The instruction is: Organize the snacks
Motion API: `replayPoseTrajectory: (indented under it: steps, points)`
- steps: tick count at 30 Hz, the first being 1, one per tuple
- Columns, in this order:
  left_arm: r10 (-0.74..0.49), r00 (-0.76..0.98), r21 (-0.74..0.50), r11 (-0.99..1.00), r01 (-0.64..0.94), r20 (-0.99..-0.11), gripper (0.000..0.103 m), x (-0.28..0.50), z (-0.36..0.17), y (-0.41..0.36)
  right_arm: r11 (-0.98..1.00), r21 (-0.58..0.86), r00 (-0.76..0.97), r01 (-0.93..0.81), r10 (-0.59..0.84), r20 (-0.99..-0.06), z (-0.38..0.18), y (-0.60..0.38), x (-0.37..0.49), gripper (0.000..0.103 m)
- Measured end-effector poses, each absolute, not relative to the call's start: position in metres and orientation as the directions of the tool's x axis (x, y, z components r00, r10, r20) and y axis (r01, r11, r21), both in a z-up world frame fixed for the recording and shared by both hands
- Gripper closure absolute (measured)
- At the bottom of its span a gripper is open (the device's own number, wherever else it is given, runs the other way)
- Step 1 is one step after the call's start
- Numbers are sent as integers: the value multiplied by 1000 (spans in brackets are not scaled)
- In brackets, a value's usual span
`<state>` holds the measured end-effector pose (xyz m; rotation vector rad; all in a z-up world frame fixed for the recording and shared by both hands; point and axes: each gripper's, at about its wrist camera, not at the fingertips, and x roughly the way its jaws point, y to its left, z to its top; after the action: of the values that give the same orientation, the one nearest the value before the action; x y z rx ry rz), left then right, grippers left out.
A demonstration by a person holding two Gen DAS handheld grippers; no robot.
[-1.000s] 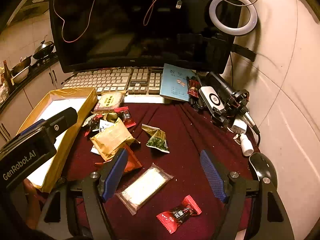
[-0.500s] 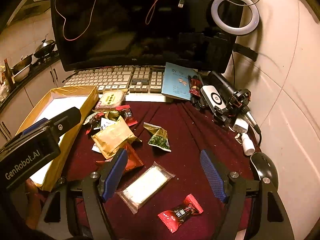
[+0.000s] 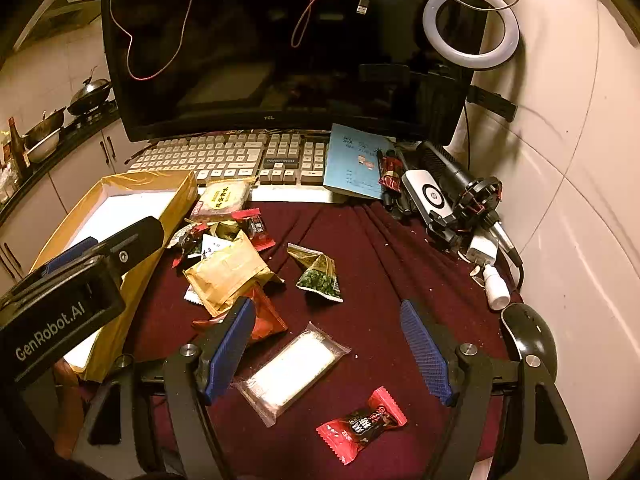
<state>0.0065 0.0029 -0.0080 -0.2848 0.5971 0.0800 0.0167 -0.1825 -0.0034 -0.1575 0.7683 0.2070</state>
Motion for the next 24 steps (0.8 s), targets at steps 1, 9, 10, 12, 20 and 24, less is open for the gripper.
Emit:
replayPoseTrajectory:
  steps: [1, 9, 10, 12, 20, 24]
  points:
    - [-9, 825, -241, 958, -154, -565, 18, 7, -8, 3, 968, -60, 705, -242, 133, -697, -3, -183, 16, 26]
    - [-12, 790, -223, 962, -159, -613, 18, 11, -9, 2, 967, 19, 693, -256, 197, -693, -11, -184, 20, 26]
    - [-14, 785, -225, 961, -161, -619, 18, 12, -10, 3, 965, 31, 686, -259, 206, -698, -13, -184, 21, 26]
    - [-23, 785, -237, 959, -158, -619, 18, 12, -13, 3, 960, 54, 665, -273, 229, -711, -16, -187, 22, 26]
    - [-129, 753, -246, 968, -45, -646, 18, 5, -21, -9, 943, 119, 610, -312, 295, -736, -33, -224, 26, 26]
    - [-129, 708, -204, 979, -22, -694, 18, 8, -38, -27, 924, 171, 533, -343, 341, -774, -49, -232, 37, 30]
